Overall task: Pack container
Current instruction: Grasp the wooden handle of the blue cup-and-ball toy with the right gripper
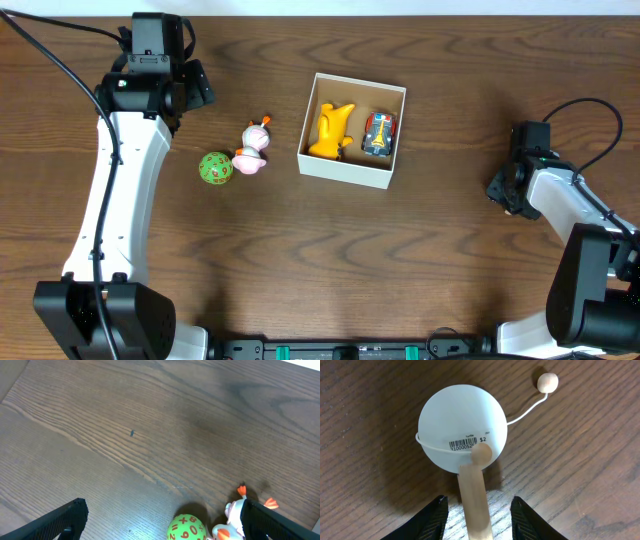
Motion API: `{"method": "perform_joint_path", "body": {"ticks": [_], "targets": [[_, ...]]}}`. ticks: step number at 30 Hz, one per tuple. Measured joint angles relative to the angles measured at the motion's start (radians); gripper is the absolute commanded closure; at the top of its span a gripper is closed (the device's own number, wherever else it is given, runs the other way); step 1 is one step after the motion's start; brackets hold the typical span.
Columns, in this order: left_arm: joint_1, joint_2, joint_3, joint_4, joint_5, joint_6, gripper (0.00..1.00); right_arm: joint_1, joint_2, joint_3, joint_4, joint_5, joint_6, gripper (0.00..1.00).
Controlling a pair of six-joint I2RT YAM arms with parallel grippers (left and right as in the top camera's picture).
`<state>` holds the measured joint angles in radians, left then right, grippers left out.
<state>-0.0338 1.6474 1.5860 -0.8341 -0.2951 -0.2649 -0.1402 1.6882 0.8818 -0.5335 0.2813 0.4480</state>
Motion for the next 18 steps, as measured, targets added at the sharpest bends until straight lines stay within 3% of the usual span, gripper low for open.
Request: {"method": "perform_joint_path", "body": {"ticks": [7, 12, 17, 18], "targets": [[0.0, 0.0, 0.0, 0.0, 0.0, 0.0, 0.02, 0.0, 0.0, -0.03, 0.035, -0.002, 0.0, 0.6], [0.0, 0.0, 0.0, 0.0, 0.0, 0.0, 0.02, -0.009, -0.003, -0.058, 0.088, -0.004, 0.001, 0.72], [0.0, 0.0, 0.0, 0.0, 0.0, 0.0, 0.02, -0.031, -0.007, -0.066, 0.105, -0.017, 0.006, 0.99], [0.0, 0.0, 0.0, 0.0, 0.0, 0.0, 0.02, -0.033, -0.008, -0.066, 0.105, -0.019, -0.002, 0.99]]}}
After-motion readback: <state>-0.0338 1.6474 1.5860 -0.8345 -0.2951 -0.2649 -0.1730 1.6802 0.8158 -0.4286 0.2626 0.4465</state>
